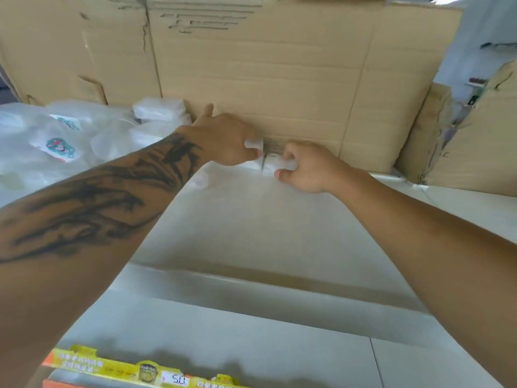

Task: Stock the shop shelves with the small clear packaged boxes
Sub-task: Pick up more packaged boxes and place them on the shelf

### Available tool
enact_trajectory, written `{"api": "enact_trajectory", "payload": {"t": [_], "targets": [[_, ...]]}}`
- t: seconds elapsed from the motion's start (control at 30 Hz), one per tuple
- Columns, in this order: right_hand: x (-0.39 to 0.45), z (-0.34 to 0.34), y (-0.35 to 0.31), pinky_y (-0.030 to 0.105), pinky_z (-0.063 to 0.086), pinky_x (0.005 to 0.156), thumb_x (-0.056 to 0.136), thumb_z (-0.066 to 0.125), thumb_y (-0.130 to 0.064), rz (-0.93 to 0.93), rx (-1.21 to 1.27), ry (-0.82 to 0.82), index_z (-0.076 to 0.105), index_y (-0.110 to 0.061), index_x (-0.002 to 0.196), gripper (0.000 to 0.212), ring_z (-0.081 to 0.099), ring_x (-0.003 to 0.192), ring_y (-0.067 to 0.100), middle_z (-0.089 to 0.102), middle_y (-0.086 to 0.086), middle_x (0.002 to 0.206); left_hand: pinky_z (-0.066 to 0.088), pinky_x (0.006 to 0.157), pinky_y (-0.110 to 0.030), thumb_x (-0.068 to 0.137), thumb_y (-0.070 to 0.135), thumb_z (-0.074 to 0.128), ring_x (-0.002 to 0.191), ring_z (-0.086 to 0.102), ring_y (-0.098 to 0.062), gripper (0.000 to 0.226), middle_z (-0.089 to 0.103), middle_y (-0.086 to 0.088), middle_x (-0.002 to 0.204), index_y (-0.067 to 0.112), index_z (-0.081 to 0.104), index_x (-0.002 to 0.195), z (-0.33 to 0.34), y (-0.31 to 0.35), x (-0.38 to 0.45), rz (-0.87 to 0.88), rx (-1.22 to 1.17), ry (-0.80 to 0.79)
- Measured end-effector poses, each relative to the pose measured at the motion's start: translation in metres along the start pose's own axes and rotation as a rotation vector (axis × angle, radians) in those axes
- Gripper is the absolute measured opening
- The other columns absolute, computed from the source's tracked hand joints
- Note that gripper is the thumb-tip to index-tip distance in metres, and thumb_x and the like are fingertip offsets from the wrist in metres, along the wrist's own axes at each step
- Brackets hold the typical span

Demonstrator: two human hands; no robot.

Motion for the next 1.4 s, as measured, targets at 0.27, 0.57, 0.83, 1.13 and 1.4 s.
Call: {"api": "enact_trajectory", "payload": {"t": [0.27, 0.57, 0.83, 1.13, 1.4], "targets": [[-0.018, -0.005, 0.007, 0.033, 0.038, 0.069, 0.088, 0.072, -0.052, 0.06, 0.044, 0.012, 0.048, -0.023, 0.109, 0.042, 0.051, 0.094, 0.022, 0.049, -0.001, 0.11, 0.015, 0.118, -0.054, 0.085, 0.065, 0.066, 0.118, 0.054, -0.019, 0.038, 0.062, 0.014, 0.122, 0.043, 0.052, 0.112, 0.0, -0.009, 0.009, 0.095, -0.127, 0.095], [-0.087, -0.031, 0.033, 0.039, 0.05, 0.096, 0.085, 0.073, -0.053, 0.096, 0.162, 0.238, 0.056, -0.033, 0.126, 0.049, 0.057, 0.118, 0.024, 0.064, -0.001, 0.125, 0.048, 0.098, -0.048, 0.081, 0.061, 0.076, 0.112, 0.058, -0.026, 0.057, 0.063, -0.002, 0.122, 0.03, 0.058, 0.126, -0.02, 0.046, -0.054, 0.118, -0.267, 0.24], [-0.247, -0.066, 0.075, 0.041, 0.048, 0.1, 0.082, 0.074, -0.052, 0.064, 0.265, 0.452, 0.06, -0.039, 0.122, 0.045, 0.059, 0.115, 0.018, 0.065, -0.01, 0.121, 0.046, 0.089, -0.033, 0.072, 0.053, 0.083, 0.095, 0.056, -0.015, 0.049, 0.059, 0.004, 0.11, 0.029, 0.066, 0.111, -0.044, 0.159, -0.151, 0.196, -0.509, 0.404], [-0.416, -0.069, 0.136, 0.041, 0.049, 0.099, 0.084, 0.077, -0.04, 0.079, 0.344, 0.575, 0.061, -0.035, 0.126, 0.046, 0.06, 0.112, 0.019, 0.062, -0.008, 0.124, 0.041, 0.089, -0.014, 0.07, 0.042, 0.091, 0.101, 0.058, -0.01, 0.043, 0.062, 0.006, 0.109, 0.026, 0.075, 0.108, -0.021, 0.296, -0.234, 0.24, -0.622, 0.552], [-0.542, -0.05, 0.191, 0.042, 0.052, 0.092, 0.084, 0.072, -0.043, 0.165, 0.277, 0.633, 0.062, -0.029, 0.125, 0.045, 0.062, 0.106, 0.026, 0.064, -0.004, 0.122, 0.044, 0.093, -0.017, 0.069, 0.052, 0.083, 0.102, 0.06, -0.008, 0.047, 0.064, 0.006, 0.11, 0.027, 0.074, 0.108, 0.003, 0.409, -0.288, 0.31, -0.695, 0.515]]}}
Point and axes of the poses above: each hand's wrist, its own x-axis towards the middle knuckle, its own z-axis out of the palm, y = z × x, the point moved 6 cm from there along x, towards the middle knuckle
